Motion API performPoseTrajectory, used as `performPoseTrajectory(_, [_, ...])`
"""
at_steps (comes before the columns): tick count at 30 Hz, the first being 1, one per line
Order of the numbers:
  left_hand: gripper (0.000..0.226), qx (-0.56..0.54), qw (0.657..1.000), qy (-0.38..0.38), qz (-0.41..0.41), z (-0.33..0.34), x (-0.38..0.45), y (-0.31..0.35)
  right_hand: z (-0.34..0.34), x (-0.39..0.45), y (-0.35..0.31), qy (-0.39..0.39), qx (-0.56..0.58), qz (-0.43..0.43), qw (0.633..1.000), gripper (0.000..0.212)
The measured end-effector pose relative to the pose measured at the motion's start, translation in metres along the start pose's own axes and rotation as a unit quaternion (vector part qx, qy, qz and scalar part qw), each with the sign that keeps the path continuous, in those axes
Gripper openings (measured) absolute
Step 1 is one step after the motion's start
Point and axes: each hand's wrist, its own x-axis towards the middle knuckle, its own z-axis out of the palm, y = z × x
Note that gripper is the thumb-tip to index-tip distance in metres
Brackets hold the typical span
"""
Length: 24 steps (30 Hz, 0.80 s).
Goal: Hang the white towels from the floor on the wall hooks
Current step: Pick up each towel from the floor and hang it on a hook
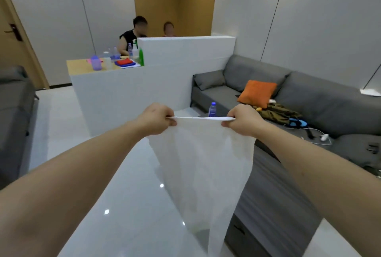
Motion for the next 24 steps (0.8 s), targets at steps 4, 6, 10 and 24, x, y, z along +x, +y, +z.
performPoseTrajectory(4, [0.025,0.008,0.999,0.052,-0.011,0.019,0.061,-0.011,0.002,0.049,0.032,0.015,-0.026,0.041,0.999,0.012])
performPoseTrajectory(6, [0.028,0.006,0.997,0.072,-0.023,0.029,0.096,-0.023,0.007,0.084,0.044,0.019,-0.041,0.054,0.998,0.011])
performPoseTrajectory(10, [0.032,0.012,0.995,0.087,-0.056,0.041,0.172,-0.061,0.024,0.175,0.062,0.021,-0.055,0.07,0.996,0.007])
performPoseTrajectory(24, [0.028,0.089,0.964,0.225,-0.107,-0.031,0.371,-0.129,-0.001,0.457,0.053,0.15,-0.003,-0.02,0.988,0.025])
